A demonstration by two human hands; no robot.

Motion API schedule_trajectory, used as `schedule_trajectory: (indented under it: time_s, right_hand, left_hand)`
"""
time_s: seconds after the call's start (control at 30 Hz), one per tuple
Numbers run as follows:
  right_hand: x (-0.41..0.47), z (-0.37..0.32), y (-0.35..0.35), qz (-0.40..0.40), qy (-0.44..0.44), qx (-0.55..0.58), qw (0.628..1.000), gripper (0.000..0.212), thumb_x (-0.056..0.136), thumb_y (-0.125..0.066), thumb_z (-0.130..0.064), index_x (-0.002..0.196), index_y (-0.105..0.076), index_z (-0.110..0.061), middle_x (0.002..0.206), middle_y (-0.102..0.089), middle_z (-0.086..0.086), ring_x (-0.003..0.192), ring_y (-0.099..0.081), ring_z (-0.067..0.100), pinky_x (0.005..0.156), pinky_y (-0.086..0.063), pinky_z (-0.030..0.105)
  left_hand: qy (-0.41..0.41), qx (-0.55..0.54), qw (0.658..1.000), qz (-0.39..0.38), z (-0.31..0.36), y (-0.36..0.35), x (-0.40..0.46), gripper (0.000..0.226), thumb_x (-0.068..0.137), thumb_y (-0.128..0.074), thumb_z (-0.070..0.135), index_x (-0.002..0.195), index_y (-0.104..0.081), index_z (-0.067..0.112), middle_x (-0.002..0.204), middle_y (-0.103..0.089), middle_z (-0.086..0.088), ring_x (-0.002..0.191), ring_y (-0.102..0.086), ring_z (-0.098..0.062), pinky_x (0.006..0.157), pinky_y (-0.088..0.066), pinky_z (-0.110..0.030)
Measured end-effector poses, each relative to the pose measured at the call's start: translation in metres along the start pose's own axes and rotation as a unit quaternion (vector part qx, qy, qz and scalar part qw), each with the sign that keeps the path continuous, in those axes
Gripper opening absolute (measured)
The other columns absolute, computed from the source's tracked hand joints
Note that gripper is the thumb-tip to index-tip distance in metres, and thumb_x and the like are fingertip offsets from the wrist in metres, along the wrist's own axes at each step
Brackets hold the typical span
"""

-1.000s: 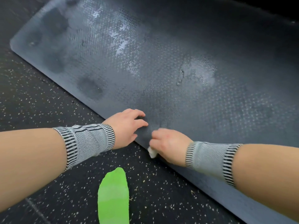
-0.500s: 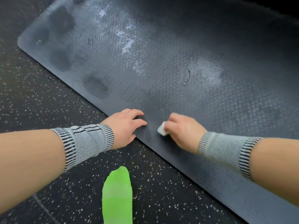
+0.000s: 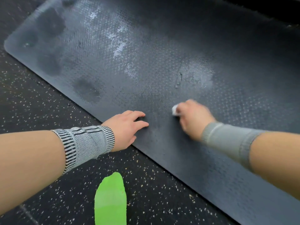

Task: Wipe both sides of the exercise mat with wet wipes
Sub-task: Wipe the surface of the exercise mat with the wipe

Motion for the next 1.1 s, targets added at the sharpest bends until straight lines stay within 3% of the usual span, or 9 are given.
schedule_trajectory:
  time_s: [0.1,0.2,0.37,0.43,0.63,0.7,0.8,0.87,1.1]
  right_hand:
    - [-0.044,-0.069,-0.028,-0.088,0.192,0.045,0.976,0.032,0.089,-0.052,-0.012,0.119,-0.051,-0.023,0.112,-0.045,0.004,0.101,-0.052,0.026,0.083,-0.04,0.03]
    - [-0.053,-0.063,-0.025,-0.138,0.242,0.013,0.96,0.027,0.092,-0.046,-0.012,0.118,-0.048,-0.018,0.112,-0.042,0.007,0.101,-0.047,0.027,0.082,-0.041,0.035]
    - [-0.007,0.056,0.016,0.014,-0.022,-0.038,0.999,0.023,0.089,-0.049,-0.013,0.111,-0.053,-0.013,0.109,-0.047,0.009,0.092,-0.055,0.034,0.075,-0.043,0.036]
    - [-0.019,0.048,0.011,0.003,-0.035,-0.033,0.999,0.025,0.089,-0.05,-0.016,0.113,-0.052,-0.015,0.112,-0.047,0.008,0.094,-0.056,0.033,0.08,-0.045,0.037]
    - [-0.073,-0.034,-0.024,-0.161,0.252,0.018,0.954,0.024,0.081,-0.062,-0.008,0.102,-0.055,-0.018,0.1,-0.048,0.007,0.082,-0.056,0.027,0.067,-0.048,0.033]
    - [-0.045,0.002,-0.01,-0.078,0.193,-0.001,0.978,0.024,0.071,-0.069,-0.005,0.091,-0.059,-0.016,0.09,-0.052,0.008,0.071,-0.059,0.029,0.058,-0.045,0.029]
    - [-0.007,0.062,0.02,0.031,-0.021,-0.024,0.999,0.021,0.088,-0.052,-0.014,0.108,-0.055,-0.014,0.109,-0.049,0.009,0.093,-0.057,0.032,0.073,-0.042,0.033]
    - [0.0,0.053,0.02,0.038,-0.066,-0.011,0.997,0.024,0.09,-0.048,-0.016,0.113,-0.055,-0.018,0.115,-0.05,0.007,0.1,-0.055,0.03,0.081,-0.042,0.032]
    - [-0.045,-0.078,-0.019,-0.114,0.302,0.009,0.946,0.026,0.095,-0.039,-0.014,0.116,-0.055,-0.01,0.113,-0.048,0.011,0.102,-0.048,0.029,0.085,-0.046,0.042]
  left_hand:
    - [-0.003,0.004,1.0,0.005,0.004,0.003,0.008,0.063,0.095,-0.054,0.033,0.152,-0.027,0.031,0.159,-0.013,0.002,0.143,-0.021,-0.02,0.116,-0.026,-0.035]
    - [-0.01,0.015,1.0,0.005,0.01,0.004,0.015,0.068,0.093,-0.056,0.036,0.153,-0.024,0.03,0.16,-0.012,0.002,0.145,-0.015,-0.02,0.117,-0.025,-0.037]
    - [-0.021,0.04,0.999,0.01,0.015,0.008,0.023,0.073,0.092,-0.058,0.041,0.154,-0.021,0.031,0.16,-0.009,0.003,0.147,-0.01,-0.02,0.118,-0.023,-0.037]
    - [-0.02,0.043,0.999,0.008,0.015,0.011,0.028,0.074,0.092,-0.057,0.042,0.154,-0.019,0.031,0.161,-0.007,0.002,0.147,-0.009,-0.02,0.118,-0.022,-0.037]
    - [-0.009,0.036,0.999,-0.003,0.015,0.018,0.038,0.075,0.092,-0.057,0.041,0.155,-0.017,0.031,0.161,-0.005,0.003,0.147,-0.008,-0.019,0.118,-0.022,-0.037]
    - [-0.004,0.037,0.999,0.0,0.012,0.019,0.039,0.074,0.092,-0.056,0.041,0.154,-0.017,0.031,0.161,-0.006,0.003,0.147,-0.009,-0.019,0.118,-0.022,-0.037]
    - [0.004,0.043,0.999,0.006,0.004,0.017,0.039,0.073,0.093,-0.055,0.042,0.154,-0.018,0.03,0.161,-0.007,0.002,0.147,-0.011,-0.02,0.118,-0.024,-0.037]
    - [0.012,0.042,0.999,0.014,-0.002,0.016,0.038,0.07,0.094,-0.053,0.041,0.154,-0.019,0.029,0.161,-0.009,0.001,0.147,-0.013,-0.021,0.117,-0.025,-0.038]
    - [0.026,0.039,0.999,0.02,-0.008,0.014,0.038,0.07,0.096,-0.049,0.038,0.156,-0.014,0.031,0.163,-0.001,-0.001,0.148,-0.007,-0.022,0.118,-0.022,-0.038]
Point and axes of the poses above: each hand's wrist, its own x-axis towards the middle knuckle, its own y-axis out of the back of the hand, z = x × y, the point moved 4 cm from there along x, towards the middle knuckle
